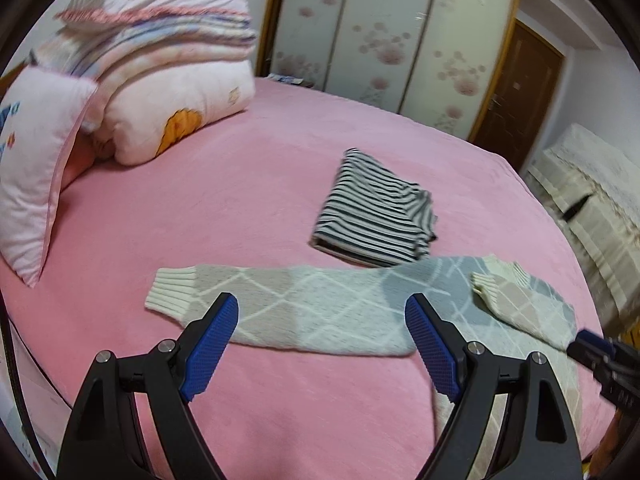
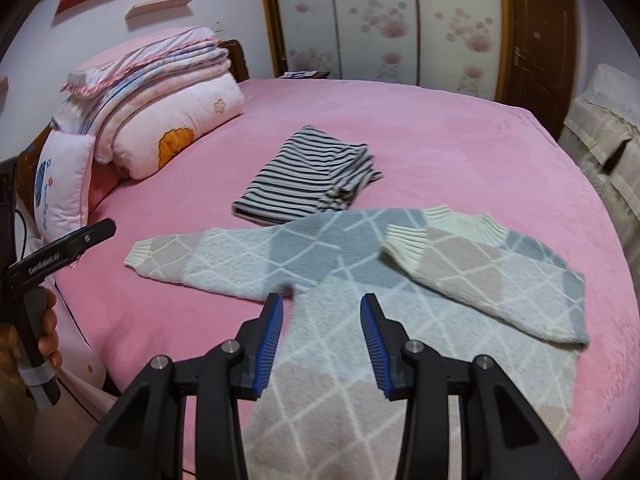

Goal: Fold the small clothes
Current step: 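Move the left tool to the cuff of the other outstretched sleeve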

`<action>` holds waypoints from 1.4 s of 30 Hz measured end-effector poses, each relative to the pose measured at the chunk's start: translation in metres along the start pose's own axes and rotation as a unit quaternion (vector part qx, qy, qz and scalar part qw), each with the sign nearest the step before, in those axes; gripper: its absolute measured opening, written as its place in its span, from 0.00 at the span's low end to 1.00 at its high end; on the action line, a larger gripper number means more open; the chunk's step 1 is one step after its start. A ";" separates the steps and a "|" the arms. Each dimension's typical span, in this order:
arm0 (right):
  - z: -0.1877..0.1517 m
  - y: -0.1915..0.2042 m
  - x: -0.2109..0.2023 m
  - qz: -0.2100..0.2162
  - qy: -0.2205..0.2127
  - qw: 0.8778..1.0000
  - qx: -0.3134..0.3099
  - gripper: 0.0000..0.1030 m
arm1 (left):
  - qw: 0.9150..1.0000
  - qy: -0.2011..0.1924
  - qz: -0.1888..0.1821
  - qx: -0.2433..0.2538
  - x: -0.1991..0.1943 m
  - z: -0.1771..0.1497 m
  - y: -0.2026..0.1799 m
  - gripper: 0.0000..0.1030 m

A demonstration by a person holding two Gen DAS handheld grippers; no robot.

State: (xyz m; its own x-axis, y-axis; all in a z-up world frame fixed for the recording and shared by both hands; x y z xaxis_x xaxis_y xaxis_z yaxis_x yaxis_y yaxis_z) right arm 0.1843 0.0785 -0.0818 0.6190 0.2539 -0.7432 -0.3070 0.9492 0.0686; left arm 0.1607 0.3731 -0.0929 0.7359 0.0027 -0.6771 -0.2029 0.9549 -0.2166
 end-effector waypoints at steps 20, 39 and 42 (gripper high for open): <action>0.019 0.063 0.067 0.037 0.035 0.998 -0.025 0.39 | 0.983 0.091 0.012 -0.156 0.104 -0.010 0.093 0.82; -0.002 0.049 0.098 0.058 0.070 0.996 0.005 0.39 | 0.912 0.181 -0.029 -0.368 0.154 -0.050 0.147 0.81; -0.004 0.046 0.100 0.060 0.076 0.995 0.010 0.39 | 0.898 0.192 -0.010 -0.396 0.163 -0.059 0.159 0.76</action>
State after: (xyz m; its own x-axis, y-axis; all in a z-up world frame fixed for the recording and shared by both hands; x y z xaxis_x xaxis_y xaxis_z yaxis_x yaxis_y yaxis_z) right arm 0.2293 0.1463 -0.1558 0.4618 0.3368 -0.8205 -0.3577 0.9173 0.1752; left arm 0.2107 0.5084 -0.2792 0.4977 -0.2595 -0.8276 -0.7004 0.4427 -0.5600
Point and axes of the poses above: each gripper's, at about its wrist camera, not at the fingertips, and x roughly the way its jaws point, y to its left, z to its top, the point moved 3 cm from there along x, roughly the way its jaws point
